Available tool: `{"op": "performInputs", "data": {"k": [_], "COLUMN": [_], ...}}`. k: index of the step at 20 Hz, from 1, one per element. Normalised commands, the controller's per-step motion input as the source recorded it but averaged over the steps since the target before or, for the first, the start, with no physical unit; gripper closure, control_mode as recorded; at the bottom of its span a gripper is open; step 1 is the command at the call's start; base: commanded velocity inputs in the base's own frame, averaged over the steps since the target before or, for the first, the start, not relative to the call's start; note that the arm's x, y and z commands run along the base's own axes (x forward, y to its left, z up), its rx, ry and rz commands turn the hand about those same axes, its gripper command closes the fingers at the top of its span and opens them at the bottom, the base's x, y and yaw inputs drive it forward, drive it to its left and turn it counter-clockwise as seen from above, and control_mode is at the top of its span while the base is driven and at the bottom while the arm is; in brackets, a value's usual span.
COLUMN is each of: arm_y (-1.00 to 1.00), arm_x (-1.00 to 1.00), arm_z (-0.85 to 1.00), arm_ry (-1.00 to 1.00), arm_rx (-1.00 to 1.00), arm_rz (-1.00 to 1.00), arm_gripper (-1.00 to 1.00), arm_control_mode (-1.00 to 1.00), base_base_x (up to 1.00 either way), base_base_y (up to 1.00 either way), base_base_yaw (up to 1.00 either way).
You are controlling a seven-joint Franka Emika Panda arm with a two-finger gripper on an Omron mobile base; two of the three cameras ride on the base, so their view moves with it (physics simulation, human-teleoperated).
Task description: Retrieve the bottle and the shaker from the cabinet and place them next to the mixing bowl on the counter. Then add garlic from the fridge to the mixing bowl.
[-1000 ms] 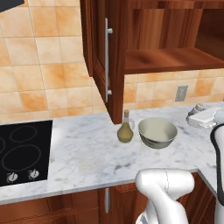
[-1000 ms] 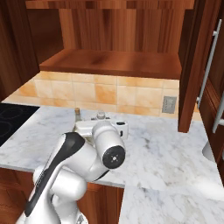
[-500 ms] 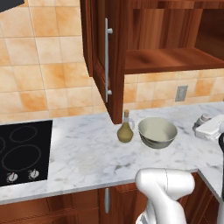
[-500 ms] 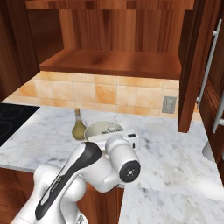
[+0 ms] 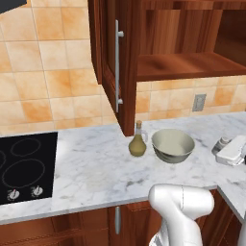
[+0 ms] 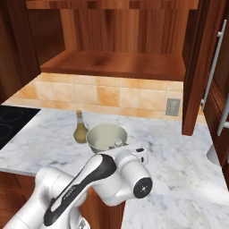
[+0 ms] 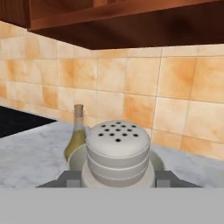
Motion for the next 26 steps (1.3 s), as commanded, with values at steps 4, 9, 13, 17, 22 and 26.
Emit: {"op": "performInputs", "data": {"k": [4, 9, 13, 17, 22, 26], "arm_y": [-0.02, -0.06, 0.00, 0.00, 0.00, 0.00], "arm_x": [0.00, 0.02, 0.19, 0.29, 0.17, 0.10], "arm_z": [-0.43, -0.40, -0.32, -0.25, -0.23, -0.22], "arm_ry": [0.01, 0.06, 0.02, 0.02, 0.00, 0.00], "arm_rx": [0.00, 0.00, 0.00, 0.00, 0.00, 0.00], "arm_rz": [0.08, 0.05, 0.01, 0.00, 0.00, 0.01], "arm_gripper": [1.00, 1.00, 1.00, 1.00, 1.00, 1.00], "arm_control_mode": [-1.00, -1.00, -1.00, -1.00, -1.00, -1.00], "base_base_x": [0.00, 0.00, 0.00, 0.00, 0.00, 0.00], "base_base_y": [0.00, 0.00, 0.00, 0.00, 0.00, 0.00], "base_base_yaw": [0.00, 0.00, 0.00, 0.00, 0.00, 0.00]}}
